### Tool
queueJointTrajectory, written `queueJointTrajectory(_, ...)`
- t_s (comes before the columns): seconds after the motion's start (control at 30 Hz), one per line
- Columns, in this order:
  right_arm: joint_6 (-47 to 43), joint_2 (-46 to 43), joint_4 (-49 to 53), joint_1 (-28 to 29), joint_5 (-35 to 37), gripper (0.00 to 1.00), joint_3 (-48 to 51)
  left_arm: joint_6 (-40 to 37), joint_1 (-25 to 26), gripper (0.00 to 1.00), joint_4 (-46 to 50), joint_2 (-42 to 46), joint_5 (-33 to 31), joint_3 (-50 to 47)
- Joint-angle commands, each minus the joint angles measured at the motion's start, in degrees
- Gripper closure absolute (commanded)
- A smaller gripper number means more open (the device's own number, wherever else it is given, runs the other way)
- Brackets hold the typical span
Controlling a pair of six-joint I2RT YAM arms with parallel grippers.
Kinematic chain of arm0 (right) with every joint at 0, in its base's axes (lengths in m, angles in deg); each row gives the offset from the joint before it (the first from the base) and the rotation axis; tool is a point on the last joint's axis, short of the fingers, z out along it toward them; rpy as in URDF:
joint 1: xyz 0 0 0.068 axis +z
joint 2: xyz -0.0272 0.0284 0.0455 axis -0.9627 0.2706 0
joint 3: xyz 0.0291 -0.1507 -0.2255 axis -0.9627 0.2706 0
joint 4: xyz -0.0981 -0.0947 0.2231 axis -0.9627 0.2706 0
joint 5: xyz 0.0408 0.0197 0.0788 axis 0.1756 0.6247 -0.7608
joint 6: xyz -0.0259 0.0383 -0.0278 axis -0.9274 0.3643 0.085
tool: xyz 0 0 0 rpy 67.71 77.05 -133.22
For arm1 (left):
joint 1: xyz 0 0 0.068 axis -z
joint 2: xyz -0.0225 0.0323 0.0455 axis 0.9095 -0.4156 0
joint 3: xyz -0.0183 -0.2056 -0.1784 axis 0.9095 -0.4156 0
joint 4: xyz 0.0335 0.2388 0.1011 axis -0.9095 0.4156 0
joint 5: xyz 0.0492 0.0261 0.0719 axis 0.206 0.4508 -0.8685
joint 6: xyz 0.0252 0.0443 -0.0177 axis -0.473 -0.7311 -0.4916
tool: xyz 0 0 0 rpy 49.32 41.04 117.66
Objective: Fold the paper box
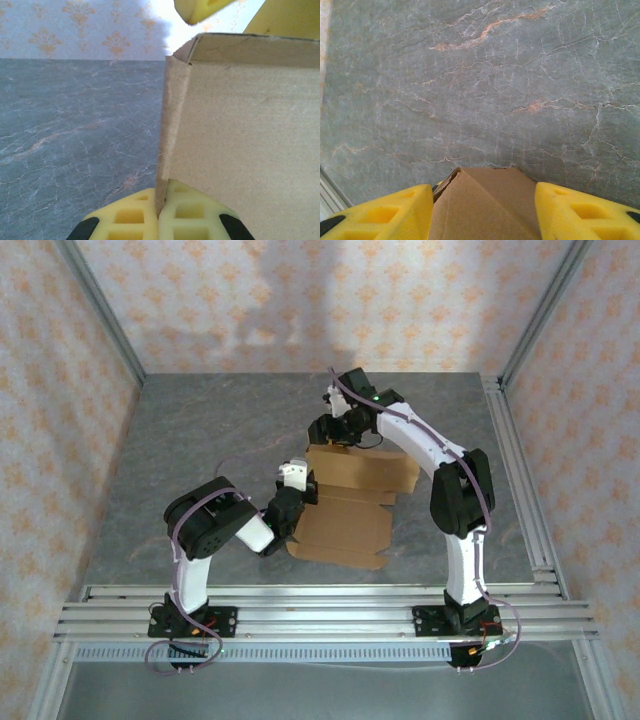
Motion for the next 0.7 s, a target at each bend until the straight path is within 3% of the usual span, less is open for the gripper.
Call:
queueJointTrajectory(0.0,-3.2,-0.9,2.1,0.5,-1.8,0.45,3.0,0.0,0.6,1.0,1.7,-2.1,-0.6,0.5)
queueJointTrajectory(0.57,-11.3,-3.2,-1.9,1.4,2.5,0.49,11.8,1.4,0.7,1.0,2.9,-3.9,-1.1,1.5)
queueJointTrajectory(0.67,-11.8,-3.3,-1.8,1.6,2.7,0.49,11.8,1.7,0.8,0.95,3.1,-3.9,-1.8,1.6)
